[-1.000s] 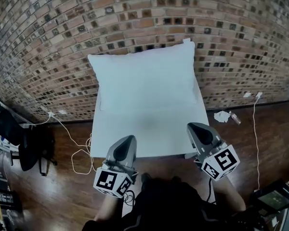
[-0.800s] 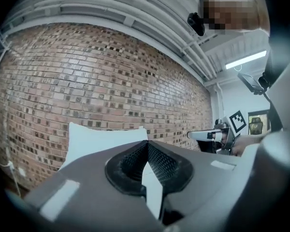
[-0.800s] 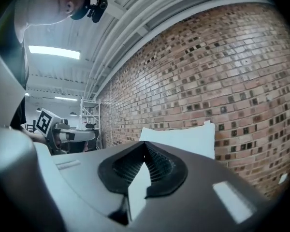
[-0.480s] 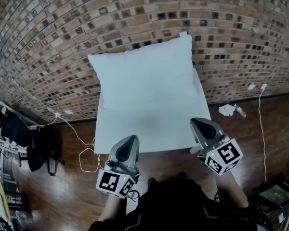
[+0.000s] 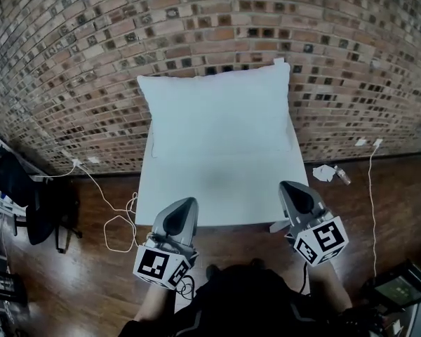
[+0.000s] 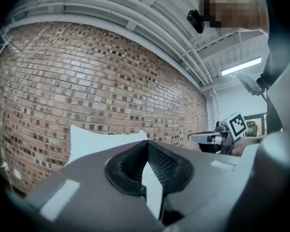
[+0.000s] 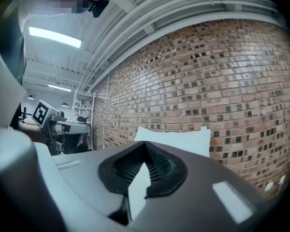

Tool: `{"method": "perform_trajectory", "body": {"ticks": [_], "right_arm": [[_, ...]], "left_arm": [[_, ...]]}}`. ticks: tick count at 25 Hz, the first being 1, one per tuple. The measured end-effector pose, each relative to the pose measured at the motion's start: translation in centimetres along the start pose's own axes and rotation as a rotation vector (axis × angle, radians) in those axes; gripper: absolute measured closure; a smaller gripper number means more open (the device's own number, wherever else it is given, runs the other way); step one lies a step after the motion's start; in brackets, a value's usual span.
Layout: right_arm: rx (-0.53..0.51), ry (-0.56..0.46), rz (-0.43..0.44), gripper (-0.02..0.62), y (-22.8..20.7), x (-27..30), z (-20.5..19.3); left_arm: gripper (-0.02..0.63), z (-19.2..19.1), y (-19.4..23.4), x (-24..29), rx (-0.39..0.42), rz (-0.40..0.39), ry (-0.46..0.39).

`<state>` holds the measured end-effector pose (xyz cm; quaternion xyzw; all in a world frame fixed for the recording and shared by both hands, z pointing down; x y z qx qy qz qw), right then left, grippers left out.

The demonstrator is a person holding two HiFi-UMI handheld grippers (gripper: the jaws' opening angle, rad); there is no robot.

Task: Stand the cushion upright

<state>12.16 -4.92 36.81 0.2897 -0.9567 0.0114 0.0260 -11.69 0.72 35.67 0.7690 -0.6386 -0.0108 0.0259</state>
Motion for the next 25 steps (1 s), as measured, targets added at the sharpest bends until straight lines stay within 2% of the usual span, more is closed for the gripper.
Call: {"method": "perform_trajectory", "body": {"ticks": [5, 11, 25], "right_arm": [[0.040, 0.002, 0.003, 0.589, 0.4, 0.6, -0.4], [-0.027, 0.004, 0.010, 0.589, 1.3, 1.1, 0.9], [-0.006, 0.011, 0.025, 0.589, -0.4, 2.5, 0.5]], "left_arm": [[0.606, -0.1, 0.9, 0.2, -0.010, -0.009, -0.004], [0.606, -0.1, 1.2, 0.6, -0.007, -0.029, -0.009], [0.606, -0.2, 0.9, 2.1, 0.004, -0.045, -0.027]]}}
Point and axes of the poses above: the fingertips, and each gripper's own axes: x forward along the fingers, y to its left, z out of its top, the point moved 4 cm from there along -x, backward along the fingers, and after that the axes turned 15 degrees about z, right-handed, at the moved point
